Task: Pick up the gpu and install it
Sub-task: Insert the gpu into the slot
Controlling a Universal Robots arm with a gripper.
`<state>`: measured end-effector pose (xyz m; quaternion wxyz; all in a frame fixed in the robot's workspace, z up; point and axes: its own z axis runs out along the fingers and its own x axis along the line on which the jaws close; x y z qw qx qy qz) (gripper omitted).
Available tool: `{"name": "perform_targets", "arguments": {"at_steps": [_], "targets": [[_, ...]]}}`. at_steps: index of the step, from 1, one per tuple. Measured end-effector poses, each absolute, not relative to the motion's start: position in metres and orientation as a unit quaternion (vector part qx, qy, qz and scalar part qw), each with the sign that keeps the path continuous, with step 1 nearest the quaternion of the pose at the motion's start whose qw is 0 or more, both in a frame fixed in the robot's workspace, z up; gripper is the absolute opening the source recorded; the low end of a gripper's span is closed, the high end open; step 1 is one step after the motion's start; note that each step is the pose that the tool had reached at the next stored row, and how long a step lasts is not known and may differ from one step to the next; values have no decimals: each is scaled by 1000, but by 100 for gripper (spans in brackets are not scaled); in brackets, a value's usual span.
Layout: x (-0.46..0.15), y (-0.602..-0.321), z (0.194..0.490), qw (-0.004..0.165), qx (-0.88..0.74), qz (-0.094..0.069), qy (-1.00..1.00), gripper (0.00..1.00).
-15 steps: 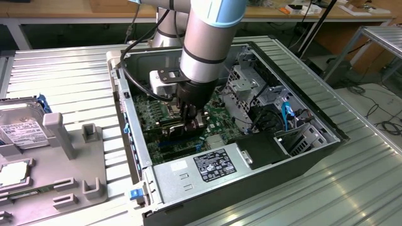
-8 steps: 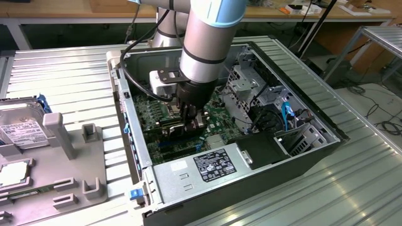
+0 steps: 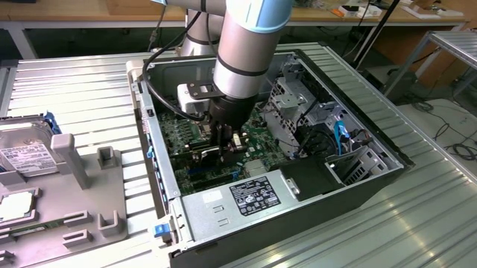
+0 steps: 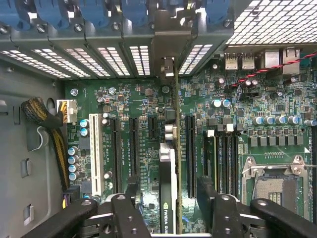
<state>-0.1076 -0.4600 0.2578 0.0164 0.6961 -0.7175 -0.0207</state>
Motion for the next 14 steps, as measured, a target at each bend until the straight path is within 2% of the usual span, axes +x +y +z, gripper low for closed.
{"name": "perform_targets", "arguments": {"at_steps": [9,10,11,12,13,14], "targets": [[-108,-460,292,16,696,-21,-718,58],[-108,-460,292,15,696,-22,-718,50],[-108,-460,292,15,696,-22,-718,38],[-108,-460,292,15,696,-22,-718,32],[-108,-460,292,15,696,-22,-718,20],[-108,-460,292,15,696,-22,-718,13]]}}
